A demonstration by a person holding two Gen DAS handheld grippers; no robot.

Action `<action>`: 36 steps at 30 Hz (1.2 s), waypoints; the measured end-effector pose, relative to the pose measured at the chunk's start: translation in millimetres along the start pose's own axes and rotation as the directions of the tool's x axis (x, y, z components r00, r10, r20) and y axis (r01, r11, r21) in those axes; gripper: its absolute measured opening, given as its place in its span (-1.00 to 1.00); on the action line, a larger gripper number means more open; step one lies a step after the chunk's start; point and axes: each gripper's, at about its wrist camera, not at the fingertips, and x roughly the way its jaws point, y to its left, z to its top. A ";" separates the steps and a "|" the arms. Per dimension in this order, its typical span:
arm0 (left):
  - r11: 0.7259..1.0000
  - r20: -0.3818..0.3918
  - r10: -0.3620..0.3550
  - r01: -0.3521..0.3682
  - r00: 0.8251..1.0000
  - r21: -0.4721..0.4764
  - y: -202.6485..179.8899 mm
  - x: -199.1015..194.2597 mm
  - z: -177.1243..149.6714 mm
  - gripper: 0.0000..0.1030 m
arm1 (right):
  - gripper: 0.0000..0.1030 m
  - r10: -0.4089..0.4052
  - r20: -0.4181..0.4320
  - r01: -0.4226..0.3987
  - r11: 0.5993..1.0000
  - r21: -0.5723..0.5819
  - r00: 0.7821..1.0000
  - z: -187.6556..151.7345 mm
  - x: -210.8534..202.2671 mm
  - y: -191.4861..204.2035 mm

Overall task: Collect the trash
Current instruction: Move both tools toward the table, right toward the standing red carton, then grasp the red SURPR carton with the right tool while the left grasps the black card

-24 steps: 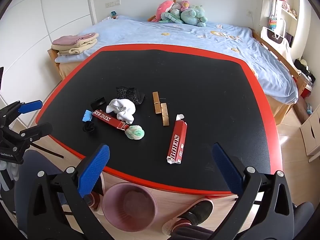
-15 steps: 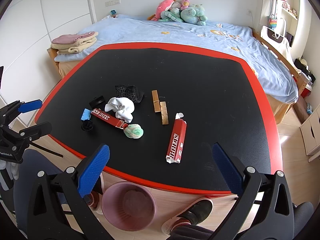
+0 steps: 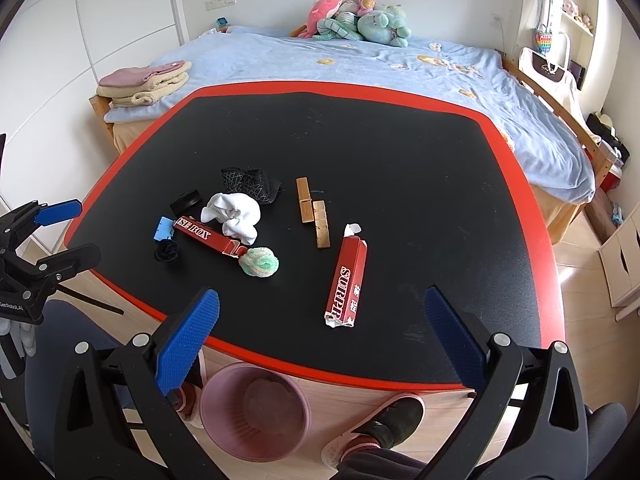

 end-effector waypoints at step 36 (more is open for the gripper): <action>0.989 -0.265 -0.006 0.045 0.964 0.141 55.6 127.8 52.9 0.42 | 0.52 0.031 -0.219 -0.019 0.998 0.055 0.975 10.5 95.3 -25.7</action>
